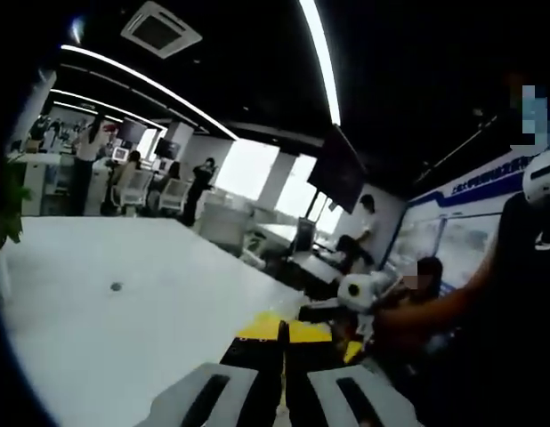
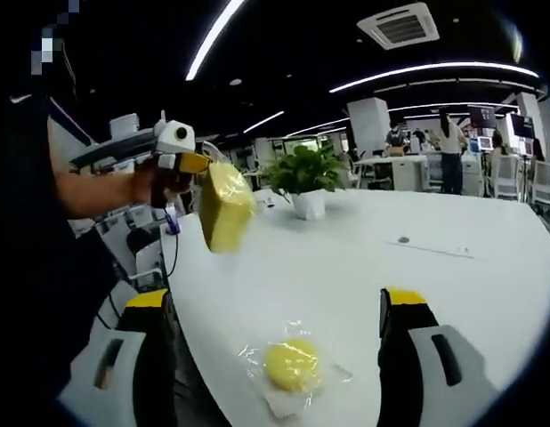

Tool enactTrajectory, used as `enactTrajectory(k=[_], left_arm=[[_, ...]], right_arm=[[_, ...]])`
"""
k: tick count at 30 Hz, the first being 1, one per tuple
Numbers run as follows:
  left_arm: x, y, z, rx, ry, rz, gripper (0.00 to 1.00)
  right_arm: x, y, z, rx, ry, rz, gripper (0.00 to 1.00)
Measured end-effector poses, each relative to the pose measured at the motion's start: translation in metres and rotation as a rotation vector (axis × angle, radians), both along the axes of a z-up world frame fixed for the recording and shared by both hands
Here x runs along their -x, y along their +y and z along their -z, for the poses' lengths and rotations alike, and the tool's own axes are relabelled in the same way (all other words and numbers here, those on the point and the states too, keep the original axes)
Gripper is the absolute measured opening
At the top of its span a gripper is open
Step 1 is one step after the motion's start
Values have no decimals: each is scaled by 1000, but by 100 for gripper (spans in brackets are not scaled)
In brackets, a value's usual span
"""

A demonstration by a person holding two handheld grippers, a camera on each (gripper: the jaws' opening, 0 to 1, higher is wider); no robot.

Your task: Compare the silicone blocks by pressing each to a similar depth, holding the contact briefly, and releasing to observe deformation and rebound differences across the visible hardness samples.

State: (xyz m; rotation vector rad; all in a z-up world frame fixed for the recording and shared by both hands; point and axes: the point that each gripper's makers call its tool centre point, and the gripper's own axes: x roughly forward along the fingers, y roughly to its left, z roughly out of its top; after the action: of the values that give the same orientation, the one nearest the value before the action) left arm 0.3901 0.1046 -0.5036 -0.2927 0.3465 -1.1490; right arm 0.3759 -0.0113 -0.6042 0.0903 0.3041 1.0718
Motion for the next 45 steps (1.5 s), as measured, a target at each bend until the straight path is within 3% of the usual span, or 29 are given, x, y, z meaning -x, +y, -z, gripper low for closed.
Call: enactTrajectory(k=[4, 9, 17, 24, 27, 29, 39, 45], left_arm=[[5, -8, -7, 16, -13, 23, 0], [10, -15, -13, 43, -6, 43, 0], [18, -27, -22, 64, -19, 72, 0], [24, -31, -29, 93, -11, 96, 0], [26, -33, -32, 109, -10, 102, 0], [28, -35, -33, 110, -9, 112, 0], [32, -39, -35, 144, -13, 114, 0], [30, -38, -34, 156, -8, 104, 0]], right_arm=[[-2, 17, -12, -56, 7, -32, 89], [0, 37, -24, -54, -37, -90, 83], [6, 63, -30, -100, -35, -170, 71], [18, 82, -49, -137, -49, -222, 64], [15, 85, -48, -137, -37, -209, 67], [16, 86, -48, -157, -12, -214, 63], [19, 82, -58, -243, -9, -217, 49], [23, 81, -67, -258, -32, -232, 30]])
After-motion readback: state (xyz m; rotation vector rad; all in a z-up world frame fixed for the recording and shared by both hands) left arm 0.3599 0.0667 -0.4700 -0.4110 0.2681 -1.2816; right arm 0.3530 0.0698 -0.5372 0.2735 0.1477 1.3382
